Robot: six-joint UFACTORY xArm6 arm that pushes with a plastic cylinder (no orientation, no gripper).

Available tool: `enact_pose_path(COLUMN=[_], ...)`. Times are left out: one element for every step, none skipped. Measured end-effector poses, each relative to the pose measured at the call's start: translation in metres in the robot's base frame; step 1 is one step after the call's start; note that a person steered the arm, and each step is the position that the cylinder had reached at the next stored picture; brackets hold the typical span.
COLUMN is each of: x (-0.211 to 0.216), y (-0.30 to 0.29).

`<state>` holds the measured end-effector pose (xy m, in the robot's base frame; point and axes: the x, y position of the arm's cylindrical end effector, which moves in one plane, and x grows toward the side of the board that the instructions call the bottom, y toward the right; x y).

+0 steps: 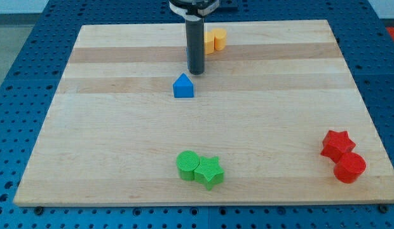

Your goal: Point your arm to the bottom left of the blue cube

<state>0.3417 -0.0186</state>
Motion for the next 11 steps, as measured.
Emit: enact_pose_path(x=[-0.005,-0.003,-0.003,0.002,0.002,0.002,0.000,-0.005,-0.014,0.011,0.012], y=[-0.001,0.011,0.041,0.017,0.014,0.000,-0.015,-0.030,-0.042,-0.038,-0.021])
